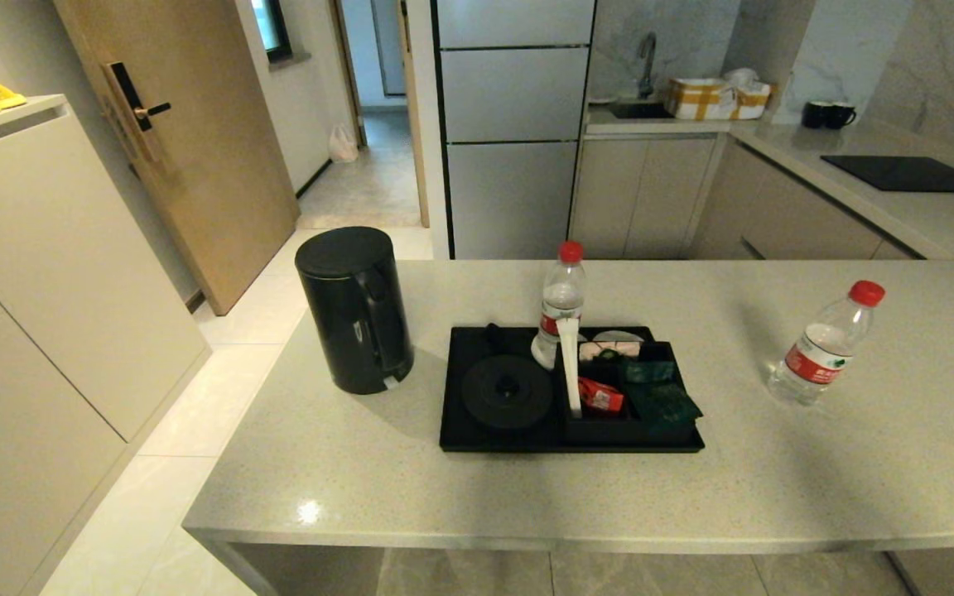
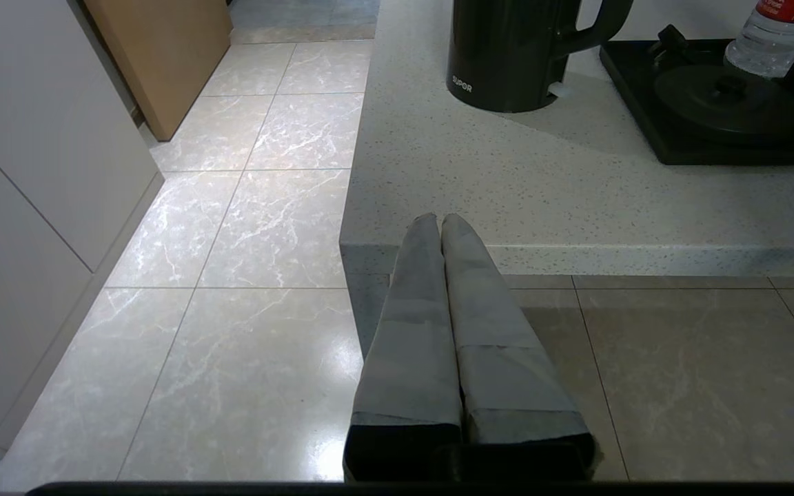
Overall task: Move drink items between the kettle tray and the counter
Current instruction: Return the bottled water to its original position
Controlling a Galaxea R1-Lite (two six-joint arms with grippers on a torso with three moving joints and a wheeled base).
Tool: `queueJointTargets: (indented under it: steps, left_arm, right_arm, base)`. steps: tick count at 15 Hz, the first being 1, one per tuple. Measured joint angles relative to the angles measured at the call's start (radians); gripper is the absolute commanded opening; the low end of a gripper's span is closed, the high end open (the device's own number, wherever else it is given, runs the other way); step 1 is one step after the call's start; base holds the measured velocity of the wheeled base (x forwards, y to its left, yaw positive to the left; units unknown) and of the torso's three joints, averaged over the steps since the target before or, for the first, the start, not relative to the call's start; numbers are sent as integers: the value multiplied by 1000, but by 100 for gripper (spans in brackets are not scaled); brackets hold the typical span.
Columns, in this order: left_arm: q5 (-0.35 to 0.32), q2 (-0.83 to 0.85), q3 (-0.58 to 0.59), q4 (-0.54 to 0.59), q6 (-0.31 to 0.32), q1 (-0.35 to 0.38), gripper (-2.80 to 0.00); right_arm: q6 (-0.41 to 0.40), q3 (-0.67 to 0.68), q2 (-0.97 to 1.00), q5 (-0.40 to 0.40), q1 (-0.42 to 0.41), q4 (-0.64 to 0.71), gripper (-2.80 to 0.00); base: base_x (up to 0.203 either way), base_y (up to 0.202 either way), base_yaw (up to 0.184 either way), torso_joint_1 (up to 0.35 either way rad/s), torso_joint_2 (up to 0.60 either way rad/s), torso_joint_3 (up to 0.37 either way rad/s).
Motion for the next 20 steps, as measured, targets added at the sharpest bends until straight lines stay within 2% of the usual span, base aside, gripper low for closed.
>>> queueJointTargets:
  steps: [6,9,11,15,17,18,20]
  left_arm:
    - [0,0,0,0,0,0,-280]
    - [0,0,0,0,0,0,-280]
    - [0,0,0,0,0,0,-280]
    - [0,0,0,0,0,0,-280]
    - [0,0,0,0,0,0,-280]
    - [0,0,0,0,0,0,-280]
    - [0,0,0,0,0,0,-280]
  right_arm:
    - [-2,-1,0,0,0,1,-280]
    - [5,-35,5,-3,0,55,-280]
    - [68,-147,62,-2,0,90,-280]
    - [250,-569,367,15,2,204,-280]
    - [266,-709,520,68,6,340,-280]
    - [250,-743,595,90,7,418,0]
    - [162,-748,742,107,10,499,0]
  base:
    - [0,0,0,0,0,0]
    - [0,0,0,0,0,0]
    - [0,0,0,0,0,0]
    - [0,0,0,0,0,0]
    - [0,0,0,0,0,0]
    - [0,0,0,0,0,0]
    - [0,0,0,0,0,0]
